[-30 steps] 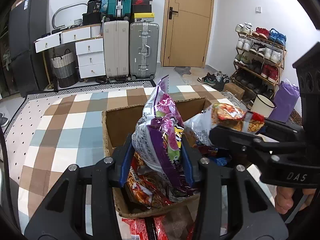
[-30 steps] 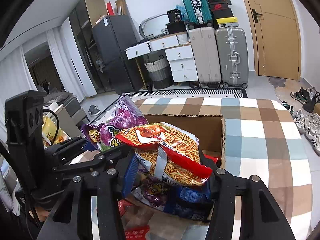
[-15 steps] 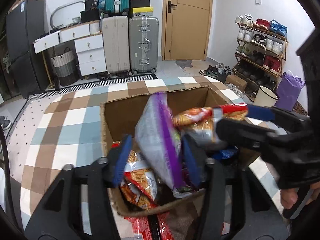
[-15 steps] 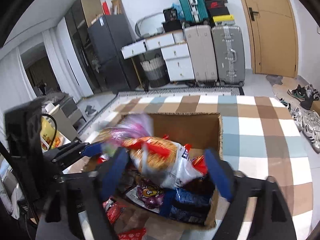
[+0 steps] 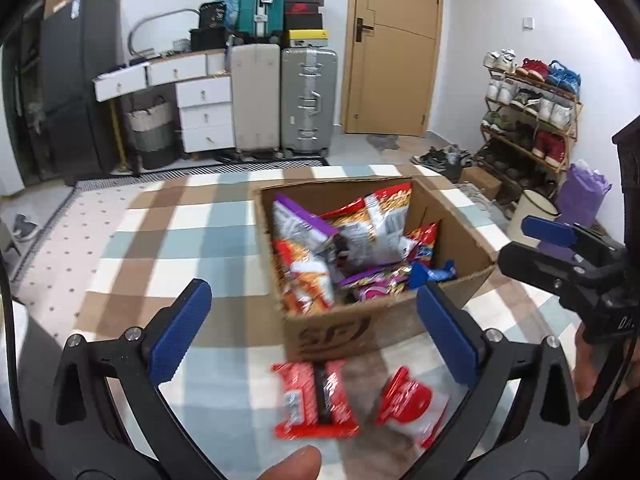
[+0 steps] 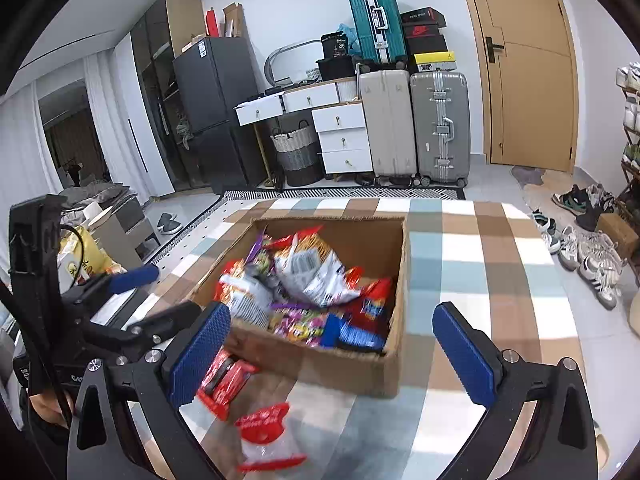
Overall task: Organize snacks
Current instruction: 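Move both tools back toward the last red packs beside the box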
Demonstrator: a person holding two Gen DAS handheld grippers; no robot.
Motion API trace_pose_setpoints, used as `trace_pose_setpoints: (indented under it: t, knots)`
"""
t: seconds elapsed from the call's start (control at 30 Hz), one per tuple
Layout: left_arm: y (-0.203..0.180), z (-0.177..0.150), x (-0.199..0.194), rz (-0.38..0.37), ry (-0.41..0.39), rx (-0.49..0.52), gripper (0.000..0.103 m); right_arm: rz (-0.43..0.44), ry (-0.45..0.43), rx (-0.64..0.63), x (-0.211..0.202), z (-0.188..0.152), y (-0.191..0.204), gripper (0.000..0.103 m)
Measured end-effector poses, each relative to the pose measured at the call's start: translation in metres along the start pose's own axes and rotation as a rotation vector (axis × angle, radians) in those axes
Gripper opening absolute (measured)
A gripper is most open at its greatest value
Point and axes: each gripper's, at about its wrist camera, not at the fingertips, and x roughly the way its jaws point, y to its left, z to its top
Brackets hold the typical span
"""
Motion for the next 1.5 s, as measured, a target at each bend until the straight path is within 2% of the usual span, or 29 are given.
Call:
trace_pose_setpoints:
  t: [0.23,0.37,0.47,0.9,1.3,1.5]
  knots:
    - [0.009,-0.027,-0.034,0.064,-0.001,0.01,0.102,0.007,0.032,-0.002,-0.009,-0.021,0.013,0.103]
    - [0.015,-0.042,-0.039,0.067,0.014,-0.003,0.102,-0.005,0.032,-0.013,-0.007,-0.033,0.018,0.103]
    - [0.02,-0.054,-0.038,0.063,0.041,-0.019,0.102,-0.007,0.069,-0.019,-0.001,-0.04,0.02,0.103]
    - [0.023,-0.075,0.003,0.072,0.144,-0.04,0.102,-0.007,0.183,-0.023,0.022,-0.076,0.021,0.103]
    - [0.028,-0.089,0.034,0.056,0.223,-0.06,0.102,-0.011,0.287,-0.08,0.049,-0.102,0.035,0.103]
    - [0.031,-0.095,0.044,0.057,0.244,-0.061,0.102,-0.003,0.308,-0.088,0.056,-0.11,0.038,0.103]
